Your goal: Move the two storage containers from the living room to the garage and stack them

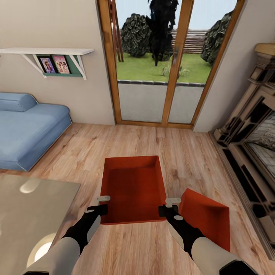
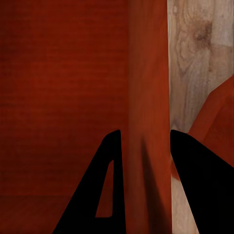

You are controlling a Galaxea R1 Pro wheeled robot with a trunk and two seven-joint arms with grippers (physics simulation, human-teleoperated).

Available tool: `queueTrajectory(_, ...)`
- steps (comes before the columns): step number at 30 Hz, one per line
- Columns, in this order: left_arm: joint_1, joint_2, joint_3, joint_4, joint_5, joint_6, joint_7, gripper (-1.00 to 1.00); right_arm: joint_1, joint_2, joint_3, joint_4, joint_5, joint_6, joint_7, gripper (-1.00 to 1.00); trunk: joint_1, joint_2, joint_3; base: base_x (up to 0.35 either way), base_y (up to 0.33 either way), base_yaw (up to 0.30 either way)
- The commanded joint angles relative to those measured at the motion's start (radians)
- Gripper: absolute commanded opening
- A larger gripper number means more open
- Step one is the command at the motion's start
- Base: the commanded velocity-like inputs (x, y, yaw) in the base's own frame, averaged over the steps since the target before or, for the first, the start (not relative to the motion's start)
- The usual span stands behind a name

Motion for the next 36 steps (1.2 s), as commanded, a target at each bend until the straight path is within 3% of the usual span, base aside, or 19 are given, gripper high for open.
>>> queueTrajectory(1, -0.001, 0.001, 0.007, -0.004, -0.009, 0.006, 0.009, -1.00, -0.001, -0.003, 0.008, 0.006, -0.013, -0.006, -0.014, -1.00, 0.001, -0.002, 0.000, 0.000, 0.000, 0.000)
queueTrajectory(36, -0.001, 0.002, 0.007, -0.004, -0.008, 0.007, 0.009, -1.00, -0.001, -0.003, 0.008, 0.006, -0.013, -0.006, -0.014, -1.00, 0.001, -0.002, 0.056, 0.000, 0.000, 0.000)
